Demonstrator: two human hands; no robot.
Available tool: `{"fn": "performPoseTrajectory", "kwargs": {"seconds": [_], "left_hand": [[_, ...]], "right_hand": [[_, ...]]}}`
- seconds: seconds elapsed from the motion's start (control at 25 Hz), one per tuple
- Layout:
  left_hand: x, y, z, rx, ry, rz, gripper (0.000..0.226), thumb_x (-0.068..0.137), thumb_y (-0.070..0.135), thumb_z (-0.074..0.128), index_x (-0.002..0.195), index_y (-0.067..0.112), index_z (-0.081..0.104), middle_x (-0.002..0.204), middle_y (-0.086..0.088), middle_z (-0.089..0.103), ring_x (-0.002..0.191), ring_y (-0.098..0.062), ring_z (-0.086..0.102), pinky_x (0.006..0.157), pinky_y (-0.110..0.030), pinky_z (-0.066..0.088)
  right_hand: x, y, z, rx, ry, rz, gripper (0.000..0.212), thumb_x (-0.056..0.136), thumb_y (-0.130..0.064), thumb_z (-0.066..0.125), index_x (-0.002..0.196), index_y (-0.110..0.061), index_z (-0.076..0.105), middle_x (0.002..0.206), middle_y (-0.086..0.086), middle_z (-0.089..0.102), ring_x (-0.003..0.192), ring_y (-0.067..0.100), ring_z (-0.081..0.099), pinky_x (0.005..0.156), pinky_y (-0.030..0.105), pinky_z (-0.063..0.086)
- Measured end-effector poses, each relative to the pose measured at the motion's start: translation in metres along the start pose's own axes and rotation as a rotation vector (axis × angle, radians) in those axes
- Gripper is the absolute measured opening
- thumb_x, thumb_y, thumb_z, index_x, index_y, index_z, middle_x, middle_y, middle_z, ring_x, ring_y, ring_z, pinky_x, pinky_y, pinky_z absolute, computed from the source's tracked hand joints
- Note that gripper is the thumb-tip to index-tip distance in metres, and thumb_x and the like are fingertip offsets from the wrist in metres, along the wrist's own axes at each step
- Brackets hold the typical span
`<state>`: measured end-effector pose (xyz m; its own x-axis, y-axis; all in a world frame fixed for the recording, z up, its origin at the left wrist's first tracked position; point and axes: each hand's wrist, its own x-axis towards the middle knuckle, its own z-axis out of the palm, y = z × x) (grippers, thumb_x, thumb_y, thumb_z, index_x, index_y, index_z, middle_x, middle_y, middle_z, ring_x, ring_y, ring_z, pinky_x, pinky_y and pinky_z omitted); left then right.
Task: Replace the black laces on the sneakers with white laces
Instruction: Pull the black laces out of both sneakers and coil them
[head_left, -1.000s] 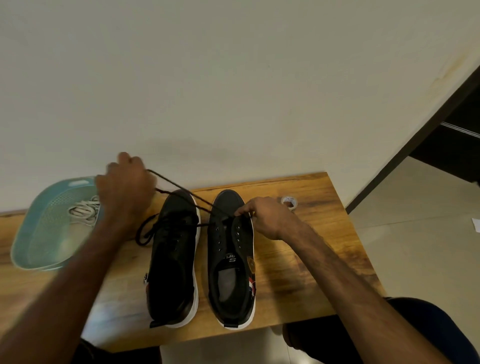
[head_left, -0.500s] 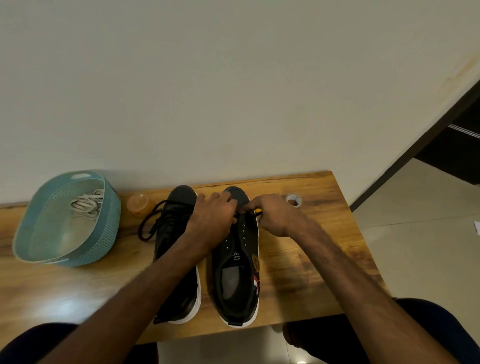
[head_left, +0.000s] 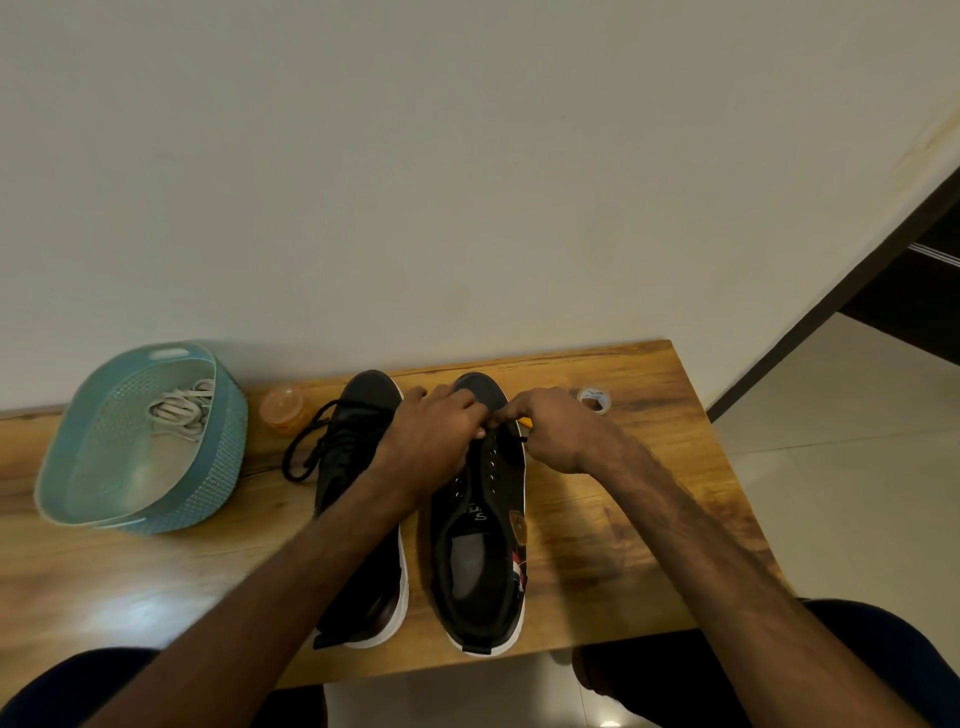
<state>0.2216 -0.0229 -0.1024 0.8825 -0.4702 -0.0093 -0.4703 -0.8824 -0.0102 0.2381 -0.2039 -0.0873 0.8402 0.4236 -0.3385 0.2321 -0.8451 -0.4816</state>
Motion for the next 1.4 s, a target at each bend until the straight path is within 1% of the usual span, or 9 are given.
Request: {"fn": "performPoseTrajectory", "kwargs": {"seconds": [0.24, 0.4, 0.68, 0.8, 0.92, 1.04, 1.12, 1.24, 1.4], "left_hand": [[0.001, 0.002, 0.003, -0.042, 0.020, -0.022, 0.022, 0.093, 0.034, 0.053, 0.111, 0.023, 0.058, 0.112, 0.002, 0.059, 0.102, -0.020, 0.055, 0.083, -0.037, 0.042], [0.001, 0.007, -0.007, 0.052, 0.021, -0.041, 0.022, 0.098, 0.032, 0.050, 0.112, 0.017, 0.057, 0.114, -0.003, 0.059, 0.105, -0.023, 0.057, 0.089, -0.041, 0.041], [-0.028, -0.106, -0.075, -0.028, 0.217, -0.677, 0.022, 0.090, 0.030, 0.066, 0.089, 0.008, 0.069, 0.093, -0.014, 0.064, 0.082, -0.040, 0.063, 0.064, -0.036, 0.044], [-0.042, -0.097, -0.069, -0.214, 0.076, -0.668, 0.025, 0.087, 0.036, 0.070, 0.101, 0.014, 0.070, 0.103, -0.008, 0.068, 0.092, -0.031, 0.064, 0.074, -0.038, 0.049], [-0.045, -0.055, -0.057, -0.286, 0.015, -0.566, 0.053, 0.081, 0.049, 0.073, 0.119, 0.018, 0.053, 0.113, -0.005, 0.059, 0.102, -0.026, 0.060, 0.080, -0.038, 0.048], [-0.044, -0.015, -0.036, -0.412, -0.173, -0.482, 0.050, 0.079, 0.067, 0.063, 0.097, 0.021, 0.055, 0.091, 0.005, 0.064, 0.082, -0.016, 0.063, 0.065, -0.029, 0.046], [-0.046, 0.001, -0.019, -0.521, -0.323, -0.441, 0.059, 0.077, 0.075, 0.056, 0.102, 0.022, 0.059, 0.085, 0.007, 0.068, 0.071, -0.010, 0.065, 0.059, -0.026, 0.049], [-0.048, 0.003, -0.012, -0.718, -0.384, -0.468, 0.047, 0.085, 0.060, 0.059, 0.106, 0.017, 0.058, 0.074, -0.001, 0.072, 0.051, -0.012, 0.067, 0.054, -0.026, 0.056], [-0.051, 0.003, -0.022, -0.945, -0.375, -0.543, 0.029, 0.099, 0.036, 0.048, 0.093, 0.011, 0.062, 0.068, -0.014, 0.071, 0.054, -0.020, 0.070, 0.068, -0.040, 0.062]], "right_hand": [[-0.001, -0.003, -0.002, -0.019, -0.009, 0.005, 0.045, 0.089, 0.000, 0.053, 0.122, -0.027, 0.068, 0.126, 0.000, 0.065, 0.117, 0.022, 0.057, 0.097, 0.044, 0.047], [-0.003, 0.000, -0.001, 0.045, 0.007, 0.018, 0.042, 0.090, 0.000, 0.056, 0.121, -0.026, 0.068, 0.128, -0.003, 0.065, 0.119, 0.019, 0.057, 0.090, 0.030, 0.046], [-0.003, -0.002, 0.000, 0.080, 0.009, 0.039, 0.040, 0.091, -0.001, 0.057, 0.118, -0.027, 0.069, 0.131, -0.002, 0.063, 0.122, 0.018, 0.056, 0.101, 0.035, 0.047], [-0.002, -0.012, 0.000, 0.084, 0.038, 0.037, 0.025, 0.098, -0.013, 0.054, 0.117, -0.019, 0.071, 0.123, 0.000, 0.066, 0.115, 0.018, 0.058, 0.092, 0.030, 0.046], [0.001, -0.025, 0.013, 0.033, 0.094, 0.057, 0.022, 0.099, -0.027, 0.056, 0.113, -0.021, 0.072, 0.110, -0.001, 0.057, 0.105, 0.019, 0.058, 0.087, 0.031, 0.046], [0.006, -0.034, 0.028, -0.016, 0.134, 0.127, 0.017, 0.094, -0.027, 0.060, 0.106, -0.024, 0.071, 0.111, 0.001, 0.049, 0.104, 0.020, 0.054, 0.091, 0.047, 0.049], [0.008, -0.041, 0.032, -0.005, 0.142, 0.163, 0.014, 0.089, -0.027, 0.064, 0.102, -0.026, 0.070, 0.110, 0.000, 0.048, 0.105, 0.020, 0.053, 0.093, 0.050, 0.047], [0.009, -0.046, 0.038, 0.035, 0.152, 0.200, 0.018, 0.083, -0.029, 0.070, 0.099, -0.032, 0.066, 0.106, -0.006, 0.046, 0.105, 0.017, 0.053, 0.095, 0.051, 0.043], [0.010, -0.047, 0.046, 0.112, 0.225, 0.218, 0.024, 0.081, -0.046, 0.072, 0.098, -0.035, 0.059, 0.105, -0.009, 0.047, 0.104, 0.013, 0.050, 0.098, 0.051, 0.039]]}}
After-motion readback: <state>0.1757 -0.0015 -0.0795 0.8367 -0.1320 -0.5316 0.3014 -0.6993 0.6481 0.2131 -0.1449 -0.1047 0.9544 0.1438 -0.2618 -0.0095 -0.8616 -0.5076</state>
